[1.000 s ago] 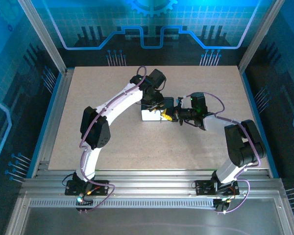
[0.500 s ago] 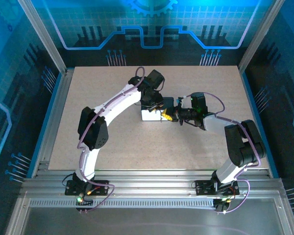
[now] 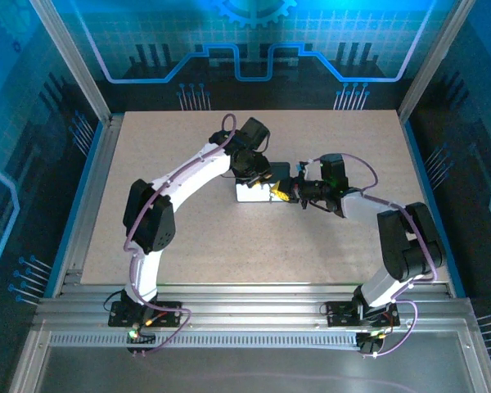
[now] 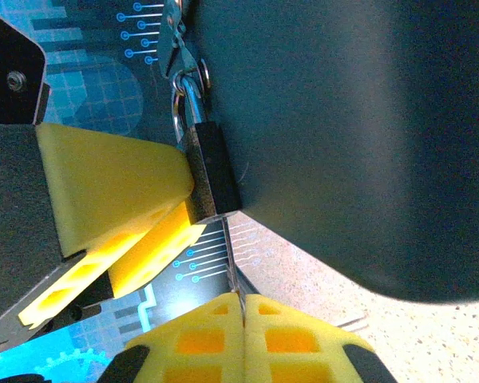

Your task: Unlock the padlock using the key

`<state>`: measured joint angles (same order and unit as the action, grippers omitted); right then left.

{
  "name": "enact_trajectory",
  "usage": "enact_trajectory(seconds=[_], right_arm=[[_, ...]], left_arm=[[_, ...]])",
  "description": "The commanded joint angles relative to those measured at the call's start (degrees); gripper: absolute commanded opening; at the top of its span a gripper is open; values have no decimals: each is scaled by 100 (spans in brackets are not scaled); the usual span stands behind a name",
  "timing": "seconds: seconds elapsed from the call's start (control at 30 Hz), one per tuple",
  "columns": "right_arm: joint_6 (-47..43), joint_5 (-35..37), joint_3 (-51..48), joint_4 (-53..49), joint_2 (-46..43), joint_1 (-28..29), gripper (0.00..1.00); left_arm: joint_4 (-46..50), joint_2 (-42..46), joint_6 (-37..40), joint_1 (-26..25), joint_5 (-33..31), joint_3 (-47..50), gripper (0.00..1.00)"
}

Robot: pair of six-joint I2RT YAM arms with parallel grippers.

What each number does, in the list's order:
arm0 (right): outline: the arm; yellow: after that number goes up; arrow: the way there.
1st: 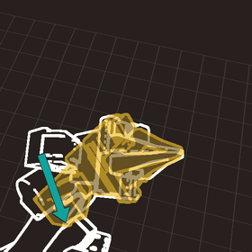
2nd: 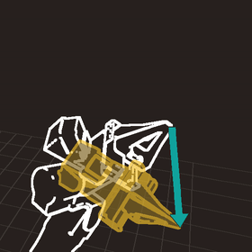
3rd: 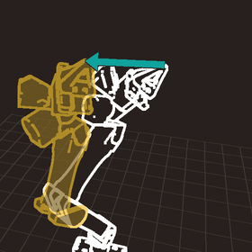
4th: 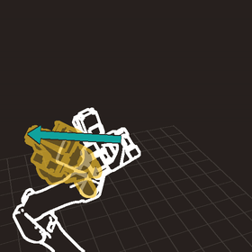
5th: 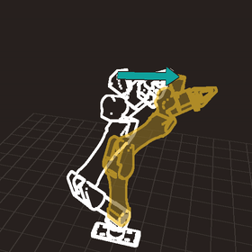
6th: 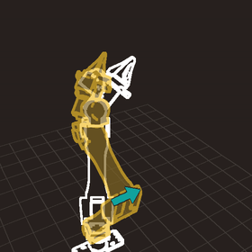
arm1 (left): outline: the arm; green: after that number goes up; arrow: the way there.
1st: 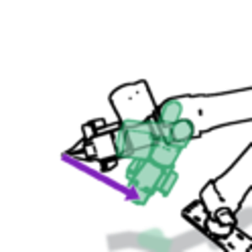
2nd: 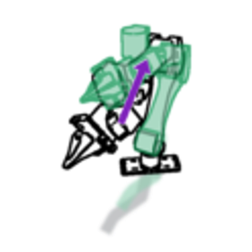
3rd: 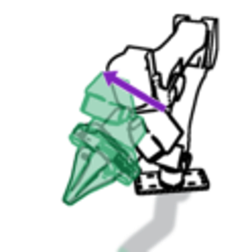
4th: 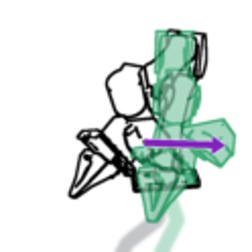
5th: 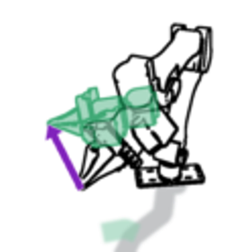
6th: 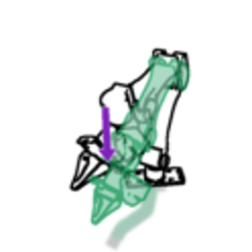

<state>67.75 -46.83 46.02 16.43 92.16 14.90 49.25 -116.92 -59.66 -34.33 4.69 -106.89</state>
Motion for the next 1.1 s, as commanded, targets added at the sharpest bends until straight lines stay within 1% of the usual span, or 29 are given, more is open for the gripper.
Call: enact_trajectory(seconds=[0.0,0.07,0.17,0.2,0.47,0.57,0.87,1.07], right_arm=[[-366,163,248,-428,-121,1,0],[-463,232,318,-504,-102,36,0],[-736,370,404,-899,-104,97,0],[-783,371,606,-977,-81,116,0],[-719,360,755,-919,68,171,0],[-770,368,822,-1063,124,172,0],[-1008,686,759,-1515,153,138,0],[-1035,685,761,-1379,179,136,0]], left_arm=[[173,3,-44,55,84,221,35],[154,10,-46,51,107,231,35],[146,12,-33,49,124,259,35],[146,12,-27,48,123,273,35],[70,0,-27,47,191,317,34],[73,11,-20,53,182,327,34],[59,38,-37,78,178,389,33],[10,29,-46,77,217,403,33]])
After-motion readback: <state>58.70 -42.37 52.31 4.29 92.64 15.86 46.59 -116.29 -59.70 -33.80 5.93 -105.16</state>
